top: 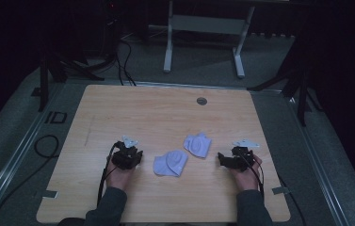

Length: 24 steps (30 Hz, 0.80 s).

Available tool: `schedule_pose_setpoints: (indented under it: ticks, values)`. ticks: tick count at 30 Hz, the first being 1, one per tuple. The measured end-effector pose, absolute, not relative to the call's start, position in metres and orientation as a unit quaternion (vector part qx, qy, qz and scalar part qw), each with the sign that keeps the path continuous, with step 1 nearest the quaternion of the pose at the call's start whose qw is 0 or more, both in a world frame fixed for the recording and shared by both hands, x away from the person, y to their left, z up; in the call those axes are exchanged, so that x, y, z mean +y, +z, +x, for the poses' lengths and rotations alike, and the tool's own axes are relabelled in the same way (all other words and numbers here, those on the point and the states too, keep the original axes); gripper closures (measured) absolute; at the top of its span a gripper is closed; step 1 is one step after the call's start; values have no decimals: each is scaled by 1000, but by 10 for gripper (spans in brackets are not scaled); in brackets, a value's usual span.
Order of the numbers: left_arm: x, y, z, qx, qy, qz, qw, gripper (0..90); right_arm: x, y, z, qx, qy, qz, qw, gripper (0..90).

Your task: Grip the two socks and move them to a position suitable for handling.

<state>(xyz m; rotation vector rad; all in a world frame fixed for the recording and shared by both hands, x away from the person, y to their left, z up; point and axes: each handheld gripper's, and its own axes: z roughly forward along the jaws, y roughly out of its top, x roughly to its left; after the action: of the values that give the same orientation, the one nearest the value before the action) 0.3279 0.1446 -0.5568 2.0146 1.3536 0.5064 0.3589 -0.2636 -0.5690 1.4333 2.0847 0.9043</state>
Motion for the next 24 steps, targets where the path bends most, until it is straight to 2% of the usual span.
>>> schedule_pose_setpoints:
  ticks: [6,19,24]
  values:
    - [135,-551,321,484,166,784,350,892,-264,-569,359,756,328,520,225,148]
    - [114,-550,310,445,145,805,365,895,-262,-569,357,760,331,512,223,165]
    - [108,-553,308,438,144,811,361,894,-259,-567,355,762,328,512,221,246]
